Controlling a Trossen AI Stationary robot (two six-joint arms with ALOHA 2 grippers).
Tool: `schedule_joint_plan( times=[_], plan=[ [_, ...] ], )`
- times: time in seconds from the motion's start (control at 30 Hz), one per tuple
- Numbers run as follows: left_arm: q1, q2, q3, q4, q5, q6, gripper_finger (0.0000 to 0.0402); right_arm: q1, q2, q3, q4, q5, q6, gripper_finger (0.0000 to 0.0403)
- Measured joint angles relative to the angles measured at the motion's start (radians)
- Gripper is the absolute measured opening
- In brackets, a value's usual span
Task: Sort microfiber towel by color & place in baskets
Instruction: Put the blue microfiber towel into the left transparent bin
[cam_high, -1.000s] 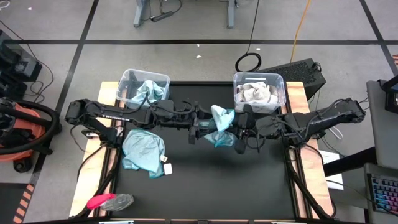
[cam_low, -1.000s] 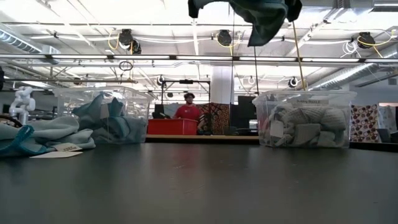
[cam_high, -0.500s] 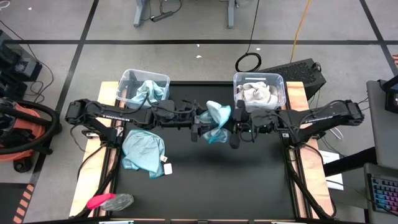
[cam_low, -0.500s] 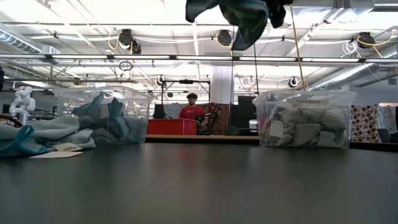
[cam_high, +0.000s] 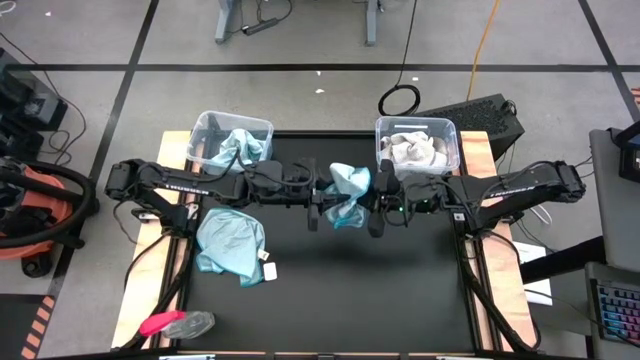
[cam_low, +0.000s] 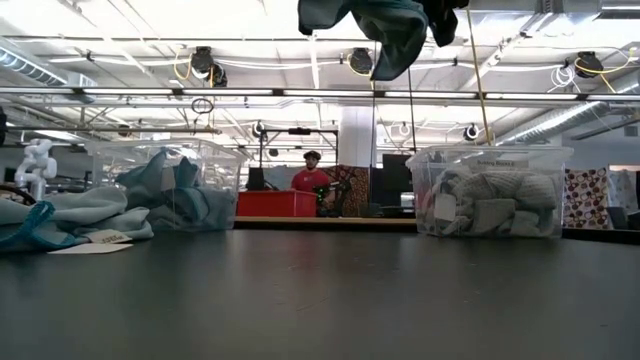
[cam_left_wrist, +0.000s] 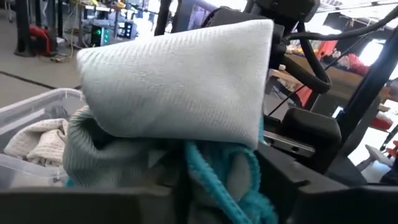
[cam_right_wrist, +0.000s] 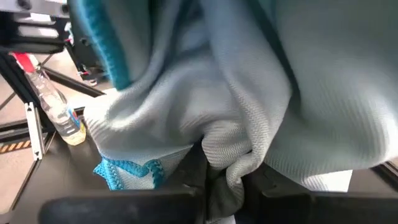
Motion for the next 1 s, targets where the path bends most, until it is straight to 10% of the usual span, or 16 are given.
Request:
schedule_joint_plan(
  times=[0.23, 0.47, 1.0],
  plan=[
    [0.004, 0.001, 0.015, -0.005, 0.043, 0.072, 0.0017, -0.025, -0.001, 0.000, 0.004, -0.042, 0.048, 0.0068],
    [0.038, -0.020, 0.019, -0.021, 0.043, 0.116, 0.0011, -0.030, -0.002, 0.000, -0.002, -0.070, 0.071, 0.0119],
    [0.135, -0.257, 0.231, -0.715, -0.222, 0.452, 0.0010, -0.028, -0.005, 0.000, -0.109, -0.072, 0.131, 0.0246]
  ],
)
